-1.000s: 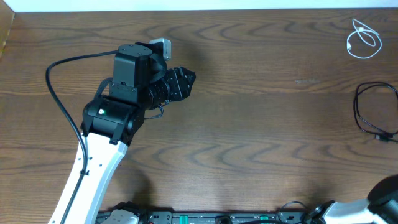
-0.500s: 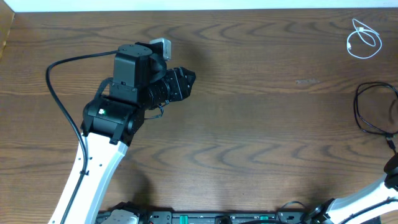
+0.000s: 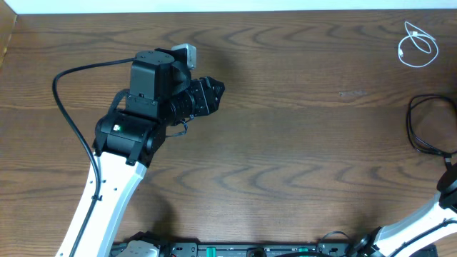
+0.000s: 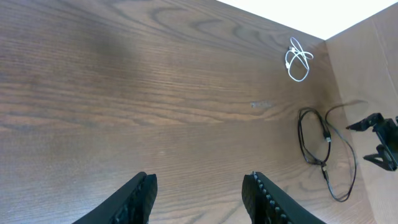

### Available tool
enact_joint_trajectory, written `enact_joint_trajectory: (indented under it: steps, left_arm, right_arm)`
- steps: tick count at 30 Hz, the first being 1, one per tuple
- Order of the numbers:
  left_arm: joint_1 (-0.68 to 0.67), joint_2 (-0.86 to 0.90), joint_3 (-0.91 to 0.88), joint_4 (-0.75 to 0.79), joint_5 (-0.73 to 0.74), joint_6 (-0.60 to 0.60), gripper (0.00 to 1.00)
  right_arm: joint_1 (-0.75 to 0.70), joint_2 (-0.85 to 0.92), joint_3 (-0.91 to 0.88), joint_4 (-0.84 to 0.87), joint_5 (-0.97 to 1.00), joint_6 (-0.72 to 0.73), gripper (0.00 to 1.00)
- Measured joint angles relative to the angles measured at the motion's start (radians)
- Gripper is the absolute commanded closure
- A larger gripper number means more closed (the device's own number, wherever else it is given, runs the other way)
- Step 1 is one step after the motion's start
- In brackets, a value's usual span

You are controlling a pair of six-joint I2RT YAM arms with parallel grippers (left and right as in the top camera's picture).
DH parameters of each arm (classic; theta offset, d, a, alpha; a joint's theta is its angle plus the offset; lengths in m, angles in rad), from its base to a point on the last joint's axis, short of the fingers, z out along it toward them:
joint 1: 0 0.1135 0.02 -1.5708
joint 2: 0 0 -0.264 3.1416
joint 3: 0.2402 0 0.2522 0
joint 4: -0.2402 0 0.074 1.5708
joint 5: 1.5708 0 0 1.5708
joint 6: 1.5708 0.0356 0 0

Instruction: Untangle cables

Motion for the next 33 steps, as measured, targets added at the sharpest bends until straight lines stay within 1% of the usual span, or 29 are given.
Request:
enact_joint_trajectory:
  steps: [4, 8, 11, 12, 13, 14, 16, 17, 19, 21, 24, 25, 26, 29, 30, 33]
  left_arm:
    - [0.0, 0.0, 0.0, 0.001, 0.0, 0.0, 0.5]
    - [0.0, 0.0, 0.0, 0.002, 0.0, 0.005, 0.5]
    - [0.0, 0.0, 0.0, 0.002, 0.0, 0.009, 0.36]
    - [0.0, 0.001, 0.0, 0.002, 0.0, 0.01, 0.21]
    - [0.0, 0.001, 0.0, 0.001, 0.0, 0.01, 0.2]
    - [0.0, 0.002, 0.0, -0.001, 0.0, 0.014, 0.06]
    - [0.0, 0.006, 0.0, -0.024, 0.001, 0.014, 0.05]
    - [0.0, 0.008, 0.0, -0.043, -0.001, 0.012, 0.05]
    - [0.0, 0.011, -0.001, -0.063, -0.009, 0.012, 0.05]
    - [0.0, 0.011, -0.001, -0.071, -0.016, 0.012, 0.05]
    - [0.0, 0.011, -0.001, -0.072, -0.021, 0.012, 0.05]
    - [0.0, 0.011, -0.001, -0.072, -0.022, 0.012, 0.05]
    - [0.0, 0.011, -0.001, -0.072, -0.022, 0.012, 0.05]
    - [0.0, 0.011, -0.001, -0.072, -0.022, 0.012, 0.04]
    - [0.0, 0.011, -0.001, -0.074, -0.022, 0.012, 0.04]
    - [0.0, 0.011, -0.001, -0.074, -0.022, 0.012, 0.04]
  right_arm:
    - [0.015, 0.005, 0.0, -0.079, 0.134, -0.099, 0.01]
    - [0.015, 0.026, 0.0, -0.124, 0.143, -0.158, 0.01]
    - [0.021, 0.034, 0.004, -0.151, 0.05, -0.187, 0.01]
    - [0.023, 0.034, 0.01, -0.154, 0.011, -0.194, 0.02]
    - [0.029, 0.034, 0.031, -0.163, -0.056, -0.204, 0.03]
    - [0.039, 0.034, 0.064, -0.182, -0.128, -0.212, 0.03]
    - [0.059, 0.032, 0.111, -0.209, -0.236, -0.224, 0.02]
    - [0.095, 0.016, 0.149, -0.238, -0.376, -0.258, 0.01]
    - [0.141, -0.022, 0.165, -0.265, -0.486, -0.295, 0.01]
    - [0.21, -0.097, 0.166, -0.3, -0.57, -0.339, 0.01]
    - [0.312, -0.237, 0.172, -0.345, -0.63, -0.386, 0.01]
    - [0.325, -0.261, 0.174, -0.353, -0.637, -0.393, 0.01]
    - [0.369, -0.331, 0.18, -0.379, -0.652, -0.409, 0.01]
    - [0.441, -0.426, 0.184, -0.42, -0.658, -0.425, 0.01]
    - [0.494, -0.476, 0.185, -0.455, -0.66, -0.428, 0.01]
    - [0.594, -0.554, 0.186, -0.527, -0.669, -0.434, 0.01]
